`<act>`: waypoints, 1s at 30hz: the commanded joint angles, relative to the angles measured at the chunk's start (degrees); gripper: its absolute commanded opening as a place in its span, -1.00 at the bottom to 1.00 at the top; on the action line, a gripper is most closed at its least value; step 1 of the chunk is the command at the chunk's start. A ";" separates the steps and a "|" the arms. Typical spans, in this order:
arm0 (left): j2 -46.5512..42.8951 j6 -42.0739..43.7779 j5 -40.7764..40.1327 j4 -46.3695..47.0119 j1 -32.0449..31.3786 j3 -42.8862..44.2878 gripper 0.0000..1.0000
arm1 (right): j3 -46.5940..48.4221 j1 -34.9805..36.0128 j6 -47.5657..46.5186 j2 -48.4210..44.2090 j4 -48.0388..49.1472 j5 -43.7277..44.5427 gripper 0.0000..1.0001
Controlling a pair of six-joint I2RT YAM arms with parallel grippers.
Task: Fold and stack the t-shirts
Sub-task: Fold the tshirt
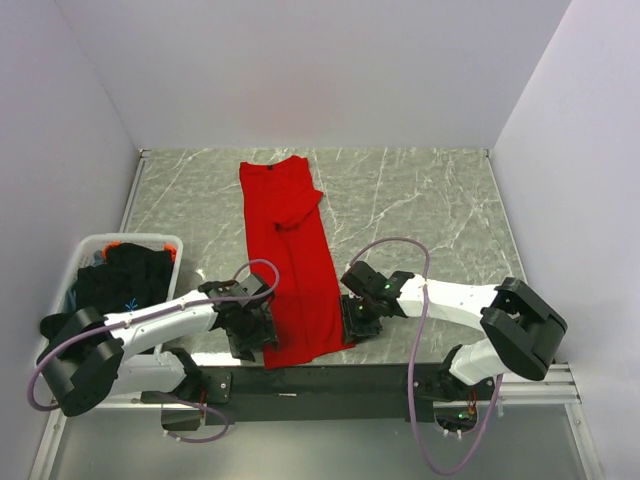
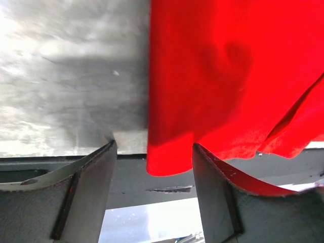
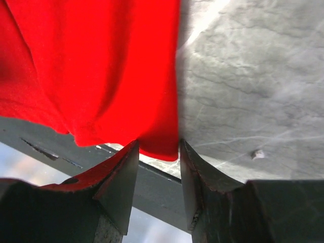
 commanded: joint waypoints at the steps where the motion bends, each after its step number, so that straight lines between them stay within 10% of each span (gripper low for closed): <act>1: 2.10 -1.64 1.74 2.45 -2.27 -0.92 0.34 | -1.50 0.63 -0.65 1.91 0.50 -0.13 -0.10; 10: 2.98 -2.69 2.36 2.01 -5.18 -1.80 0.32 | -2.11 0.72 -0.39 1.47 0.24 1.37 -0.55; 16: 4.65 -2.70 2.97 3.24 -5.44 -2.42 -0.14 | -2.12 0.72 -0.47 1.74 0.15 2.15 -0.99; 21: 2.82 -2.87 2.44 -2.28 -7.20 0.21 -0.98 | -1.59 1.07 -1.70 -1.07 -3.61 1.28 -1.00; 30: -12.38 -8.76 8.86 -7.66 -11.69 0.92 -0.99 | -0.28 4.59 -1.43 -15.57 -18.72 -0.93 -1.00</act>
